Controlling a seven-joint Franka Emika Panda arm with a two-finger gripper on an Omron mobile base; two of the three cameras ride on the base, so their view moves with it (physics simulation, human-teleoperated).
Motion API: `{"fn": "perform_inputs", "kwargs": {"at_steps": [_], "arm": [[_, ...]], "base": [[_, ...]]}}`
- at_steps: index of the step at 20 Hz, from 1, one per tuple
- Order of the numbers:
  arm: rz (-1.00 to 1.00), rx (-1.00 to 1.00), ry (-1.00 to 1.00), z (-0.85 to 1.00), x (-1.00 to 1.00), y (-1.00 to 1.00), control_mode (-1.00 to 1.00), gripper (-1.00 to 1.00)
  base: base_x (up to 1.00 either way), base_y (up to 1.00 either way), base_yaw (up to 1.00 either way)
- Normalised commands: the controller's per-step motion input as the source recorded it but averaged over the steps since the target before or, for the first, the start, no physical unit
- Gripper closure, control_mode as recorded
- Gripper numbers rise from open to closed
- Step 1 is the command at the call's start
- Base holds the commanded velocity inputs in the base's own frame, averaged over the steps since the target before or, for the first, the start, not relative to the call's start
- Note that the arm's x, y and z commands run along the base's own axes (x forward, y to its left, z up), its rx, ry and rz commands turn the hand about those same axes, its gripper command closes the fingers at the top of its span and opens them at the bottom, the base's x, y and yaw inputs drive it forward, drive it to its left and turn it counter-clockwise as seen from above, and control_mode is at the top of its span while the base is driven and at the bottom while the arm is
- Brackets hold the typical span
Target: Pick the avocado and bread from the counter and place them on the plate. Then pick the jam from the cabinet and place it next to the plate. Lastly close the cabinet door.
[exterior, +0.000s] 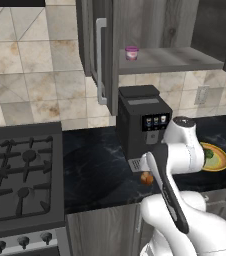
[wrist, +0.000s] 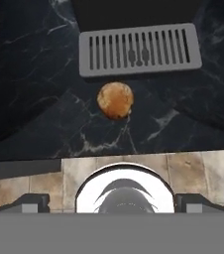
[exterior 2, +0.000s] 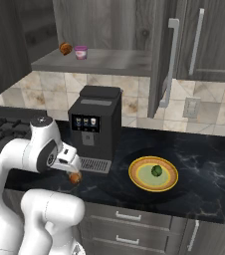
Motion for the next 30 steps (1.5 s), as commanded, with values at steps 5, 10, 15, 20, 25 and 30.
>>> {"fn": "perform_inputs", "kwargs": {"at_steps": [5,10,15,20,25,30], "arm": [[0.09,0.00,0.00,-0.23,0.31,0.00,-1.00,-1.00],[0.20,0.00,0.02,-0.30,0.24,0.00,-1.00,-1.00],[0.09,0.00,0.04,-0.31,0.13,0.00,-1.00,-1.00],[0.00,0.00,0.01,-0.27,0.18,0.00,-1.00,-1.00],[0.00,0.00,0.01,-0.26,0.18,0.00,-1.00,-1.00],[0.00,0.00,0.06,-0.35,0.14,0.00,-1.00,-1.00]], "base": [[0.00,0.00,0.00],[0.00,0.00,0.00],[0.00,0.00,0.00],[0.00,0.00,0.00],[0.00,0.00,0.00],[0.00,0.00,0.00]]}}
